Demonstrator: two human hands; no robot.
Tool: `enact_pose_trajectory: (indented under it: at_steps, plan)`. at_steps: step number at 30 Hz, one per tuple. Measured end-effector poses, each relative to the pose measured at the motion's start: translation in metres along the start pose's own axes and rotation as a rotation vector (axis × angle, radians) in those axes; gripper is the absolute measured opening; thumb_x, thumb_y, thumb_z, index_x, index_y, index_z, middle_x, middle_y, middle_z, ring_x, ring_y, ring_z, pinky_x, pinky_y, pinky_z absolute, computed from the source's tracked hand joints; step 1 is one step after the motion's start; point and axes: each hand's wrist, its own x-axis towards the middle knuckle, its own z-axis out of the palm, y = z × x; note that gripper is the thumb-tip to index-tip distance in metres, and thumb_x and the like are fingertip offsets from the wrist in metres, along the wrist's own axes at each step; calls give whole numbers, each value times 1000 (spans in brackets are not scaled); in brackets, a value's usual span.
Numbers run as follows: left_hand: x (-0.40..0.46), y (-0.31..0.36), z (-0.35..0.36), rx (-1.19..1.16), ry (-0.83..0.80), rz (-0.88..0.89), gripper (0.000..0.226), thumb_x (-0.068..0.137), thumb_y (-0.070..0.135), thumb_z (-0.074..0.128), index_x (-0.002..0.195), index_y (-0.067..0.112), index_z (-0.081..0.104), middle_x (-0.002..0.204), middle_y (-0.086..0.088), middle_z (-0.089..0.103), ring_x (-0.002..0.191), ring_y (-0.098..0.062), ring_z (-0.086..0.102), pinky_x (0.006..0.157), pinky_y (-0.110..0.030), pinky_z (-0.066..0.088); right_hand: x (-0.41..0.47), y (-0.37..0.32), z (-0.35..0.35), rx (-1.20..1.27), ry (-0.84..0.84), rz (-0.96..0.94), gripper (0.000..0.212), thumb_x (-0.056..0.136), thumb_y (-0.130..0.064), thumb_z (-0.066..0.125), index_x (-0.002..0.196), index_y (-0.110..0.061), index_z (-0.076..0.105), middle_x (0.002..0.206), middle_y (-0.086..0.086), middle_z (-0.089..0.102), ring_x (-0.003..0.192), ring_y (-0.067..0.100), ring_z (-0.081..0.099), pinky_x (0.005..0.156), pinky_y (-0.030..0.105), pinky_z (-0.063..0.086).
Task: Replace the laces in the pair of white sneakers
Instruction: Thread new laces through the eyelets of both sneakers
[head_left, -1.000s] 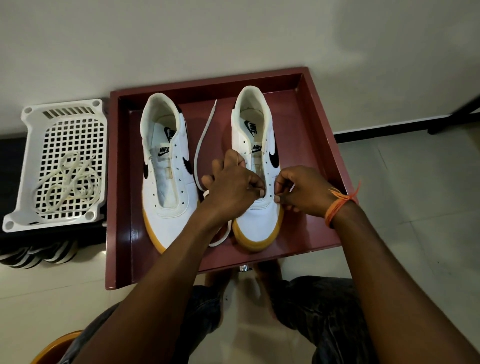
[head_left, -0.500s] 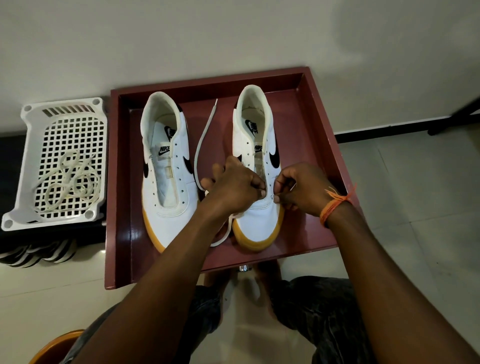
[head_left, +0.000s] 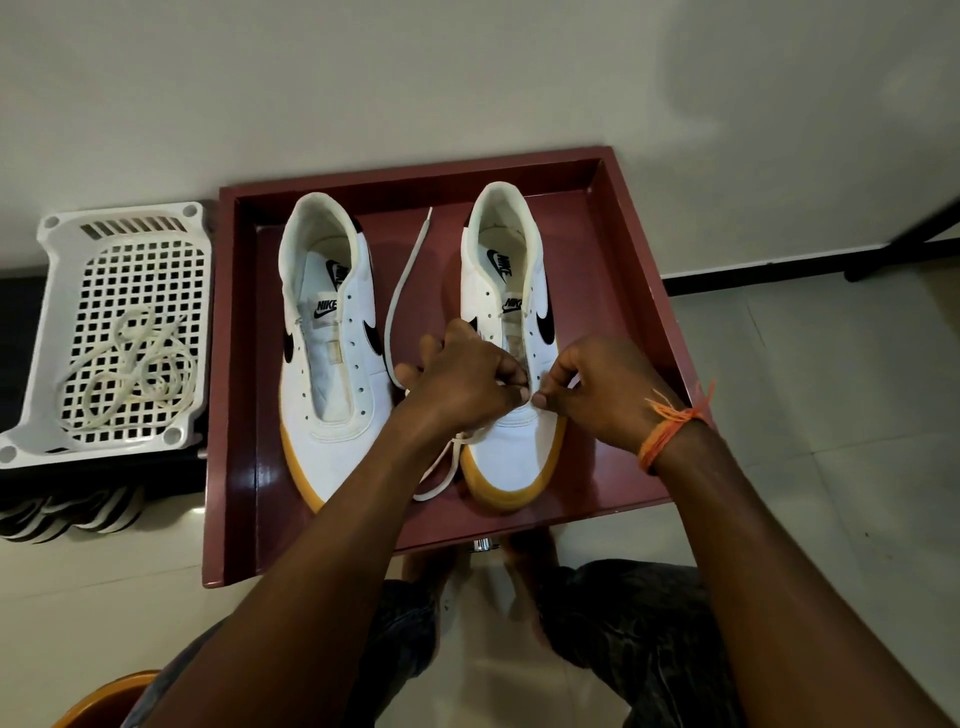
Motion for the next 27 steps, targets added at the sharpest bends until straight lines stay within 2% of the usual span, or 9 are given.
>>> enact_pose_trajectory:
  at_steps: [3, 8, 10, 13, 16, 17, 21, 24, 27]
  plan:
    - [1, -1, 1, 8, 3, -3, 12, 91, 42, 65, 100, 36, 71, 128, 0, 30, 127, -26, 24, 88, -35, 17, -1, 1, 0, -39, -3, -12, 23, 79, -35, 80, 71, -13, 76, 85, 0, 73, 72, 15, 66, 71, 33, 56]
    - [4, -8, 1, -10, -1, 61, 11, 90, 43, 67, 99, 40, 71, 123, 5, 32, 122, -19, 25, 88, -33, 18, -1, 0, -2, -81, -11, -75, 17, 83, -25, 75, 72, -12, 76, 79, 3, 71, 75, 20, 65, 75, 39, 56]
    - [6, -10, 0, 13, 16, 98, 2, 84, 52, 68, 85, 53, 67, 125, 7, 46, 124, -19, 30, 91, -36, 23, -2, 2, -8, -60, -21, -81, 20, 83, -22, 73, 70, -7, 74, 74, 5, 71, 70, 19, 66, 73, 38, 56]
    - [11, -14, 0, 19, 29, 138, 19, 77, 60, 67, 63, 67, 57, 116, 4, 60, 123, -22, 42, 101, -45, 32, -6, 7, -24, 130, -102, 23, 15, 81, -11, 74, 70, -2, 74, 67, 7, 72, 60, 17, 70, 66, 32, 60]
    - [6, -11, -2, 26, 75, 111, 4, 84, 50, 70, 88, 52, 71, 119, 2, 50, 122, -20, 36, 97, -37, 26, -13, 25, -46, 231, -98, 123, 8, 79, -3, 75, 71, -1, 75, 65, 7, 73, 60, 18, 72, 58, 24, 59]
    - [6, -11, -2, 42, 80, 111, 10, 85, 49, 69, 94, 46, 73, 121, 2, 49, 122, -21, 36, 94, -36, 24, -16, 34, -55, 265, -64, 166, 7, 79, -1, 74, 72, 0, 74, 65, 9, 73, 61, 18, 72, 56, 22, 59]
    - [6, -13, -2, 20, 52, 117, 12, 86, 48, 69, 95, 43, 74, 118, 4, 46, 121, -20, 32, 99, -39, 25, -29, 68, -80, 370, 58, 332, 5, 81, 2, 72, 76, 1, 71, 73, 16, 73, 68, 25, 74, 63, 30, 62]
    - [4, -11, -1, 23, 58, 103, 14, 88, 44, 67, 101, 40, 74, 120, 1, 38, 122, -24, 29, 97, -34, 22, -27, 65, -76, 274, 114, 289, 5, 78, -4, 77, 77, -5, 73, 75, 12, 73, 66, 25, 72, 63, 34, 62]
    - [5, -12, 2, 9, 67, 112, 15, 87, 44, 68, 100, 41, 74, 129, 0, 48, 129, -27, 29, 93, -33, 20, -17, 43, -67, 180, 170, 206, 23, 72, -15, 83, 92, -14, 72, 87, 1, 69, 68, 19, 68, 62, 36, 61]
